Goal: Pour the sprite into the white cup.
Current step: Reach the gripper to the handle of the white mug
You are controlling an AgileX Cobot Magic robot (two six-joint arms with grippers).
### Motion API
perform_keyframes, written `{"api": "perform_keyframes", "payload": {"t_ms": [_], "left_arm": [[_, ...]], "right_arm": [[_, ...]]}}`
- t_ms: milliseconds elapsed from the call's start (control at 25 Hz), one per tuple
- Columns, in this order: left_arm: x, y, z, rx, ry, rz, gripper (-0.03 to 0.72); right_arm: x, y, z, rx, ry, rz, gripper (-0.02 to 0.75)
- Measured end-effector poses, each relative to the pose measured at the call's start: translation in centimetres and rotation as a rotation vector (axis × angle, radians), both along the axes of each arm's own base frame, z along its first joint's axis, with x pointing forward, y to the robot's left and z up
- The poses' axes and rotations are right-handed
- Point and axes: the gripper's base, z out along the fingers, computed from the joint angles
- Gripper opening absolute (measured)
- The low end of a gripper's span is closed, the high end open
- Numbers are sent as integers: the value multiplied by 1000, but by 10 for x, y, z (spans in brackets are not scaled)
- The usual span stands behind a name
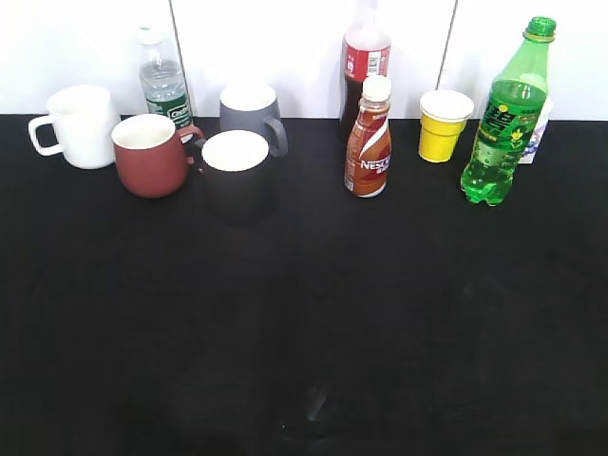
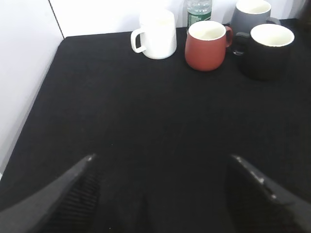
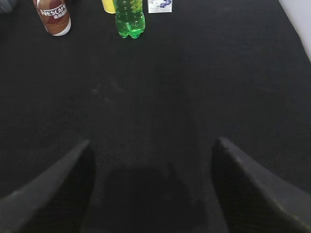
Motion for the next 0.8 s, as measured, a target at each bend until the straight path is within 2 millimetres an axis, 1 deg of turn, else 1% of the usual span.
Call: {"api": "perform_keyframes", "payload": {"t_ms": [200,280,320,360,400,440,480,560,640,680,720,760,800], "left_arm": [[0,0,0,0,0,0,605],[0,-2,2,-21,-12,-16,586],[1,-3,12,-33,-76,-23,581],[8,-4,25,-39,-167,-26,579],[21,-4,38,-38,-257,-26,577],[40,-5,46,-30,-328,-25,575],[64,-6,51,-15,-393,-27,575],[123,-12,38,-7,-431,-44,575],[178,-17,9,-37,-463,-50,574],[208,-17,-14,-70,-434,-23,574],[230,-17,-33,-84,-426,0,573],[251,-15,-61,-92,-388,34,573],[265,-13,-88,-90,-321,65,573]], "right_arm": [[0,0,0,0,0,0,557],[0,0,0,0,0,0,557],[0,0,0,0,0,0,557],[0,0,0,0,0,0,557],[0,0,0,0,0,0,557],[0,0,0,0,0,0,557],[0,0,0,0,0,0,557],[0,0,0,0,0,0,557],[0,0,0,0,0,0,557],[0,0,0,0,0,0,557],[0,0,0,0,0,0,557],[0,0,0,0,0,0,557],[0,0,0,0,0,0,557]]}}
